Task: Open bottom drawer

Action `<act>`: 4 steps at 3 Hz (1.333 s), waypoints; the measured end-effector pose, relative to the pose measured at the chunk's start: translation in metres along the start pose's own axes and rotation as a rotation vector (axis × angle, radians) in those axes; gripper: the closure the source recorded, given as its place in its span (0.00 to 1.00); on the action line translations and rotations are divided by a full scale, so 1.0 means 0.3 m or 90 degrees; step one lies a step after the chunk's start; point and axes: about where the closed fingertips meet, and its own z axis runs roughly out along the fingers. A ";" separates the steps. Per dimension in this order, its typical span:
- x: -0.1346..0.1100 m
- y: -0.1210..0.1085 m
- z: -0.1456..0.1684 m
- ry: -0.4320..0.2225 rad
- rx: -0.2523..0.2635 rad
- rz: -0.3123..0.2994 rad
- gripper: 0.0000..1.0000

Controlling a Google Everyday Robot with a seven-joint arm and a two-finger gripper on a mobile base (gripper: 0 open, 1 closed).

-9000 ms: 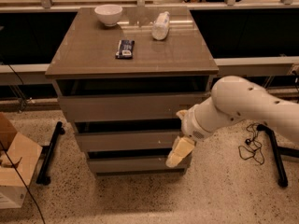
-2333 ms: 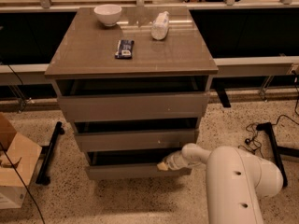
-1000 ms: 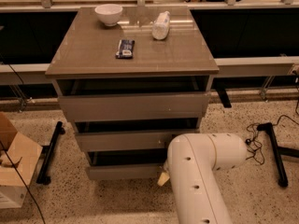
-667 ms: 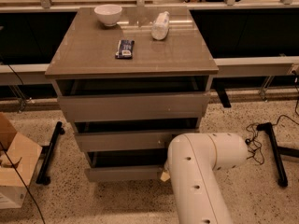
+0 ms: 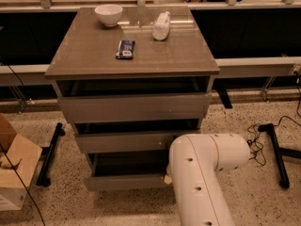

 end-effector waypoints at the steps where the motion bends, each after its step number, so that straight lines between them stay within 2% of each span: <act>1: 0.000 0.000 0.000 0.000 0.000 0.000 0.42; 2: 0.003 0.006 0.006 0.001 -0.002 0.000 0.18; 3: 0.012 0.053 0.013 0.040 -0.011 -0.054 0.00; 4: 0.069 0.133 0.007 0.083 -0.033 -0.133 0.00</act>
Offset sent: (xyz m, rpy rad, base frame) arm 0.0000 0.0000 0.0001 0.0000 0.0000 0.0000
